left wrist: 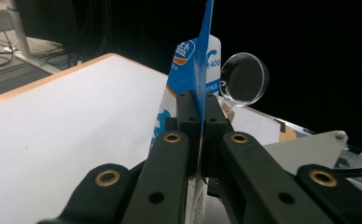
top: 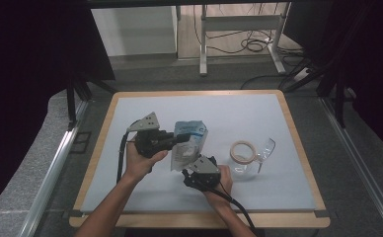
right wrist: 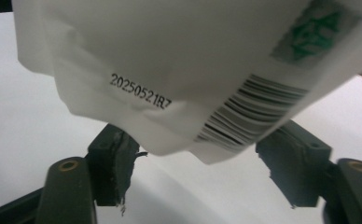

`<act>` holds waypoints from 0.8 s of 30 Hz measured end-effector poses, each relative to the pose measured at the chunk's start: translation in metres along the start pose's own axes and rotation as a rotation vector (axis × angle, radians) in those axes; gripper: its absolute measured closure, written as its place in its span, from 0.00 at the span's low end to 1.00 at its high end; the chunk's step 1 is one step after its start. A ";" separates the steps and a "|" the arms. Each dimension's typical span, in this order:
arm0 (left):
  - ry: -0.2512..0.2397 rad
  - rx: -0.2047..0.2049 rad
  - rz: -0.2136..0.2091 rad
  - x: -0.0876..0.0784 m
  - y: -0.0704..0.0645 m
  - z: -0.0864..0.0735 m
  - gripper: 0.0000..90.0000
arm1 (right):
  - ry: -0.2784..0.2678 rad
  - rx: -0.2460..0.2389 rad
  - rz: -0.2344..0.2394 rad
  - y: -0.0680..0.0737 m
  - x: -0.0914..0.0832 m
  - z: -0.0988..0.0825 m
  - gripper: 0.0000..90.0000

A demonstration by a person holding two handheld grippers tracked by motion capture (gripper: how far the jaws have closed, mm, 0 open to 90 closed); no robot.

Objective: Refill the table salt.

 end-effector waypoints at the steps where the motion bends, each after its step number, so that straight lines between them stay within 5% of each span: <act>1: 0.001 -0.003 0.000 0.001 0.001 0.000 1.00 | -0.001 -0.002 0.003 0.000 0.000 -0.001 0.38; 10: 0.008 -0.008 -0.018 0.006 0.001 -0.002 1.00 | 0.035 0.010 0.036 0.001 0.001 -0.006 0.40; 17: -0.004 0.004 -0.036 0.004 -0.006 0.003 1.00 | -0.006 0.001 -0.001 -0.005 0.001 -0.003 0.35; 24: -0.010 -0.019 -0.048 0.007 -0.002 0.004 1.00 | -0.025 0.021 0.043 -0.004 -0.002 -0.003 0.36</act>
Point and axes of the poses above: each handheld gripper's, and its own axes: x roughly forward along the jaws, z roughly out of its top, y roughly to its left, the point moved 2 cm from there along x, roughly forward along the jaws, and after that the axes turned 14 degrees about -z, right-handed, at the moved point
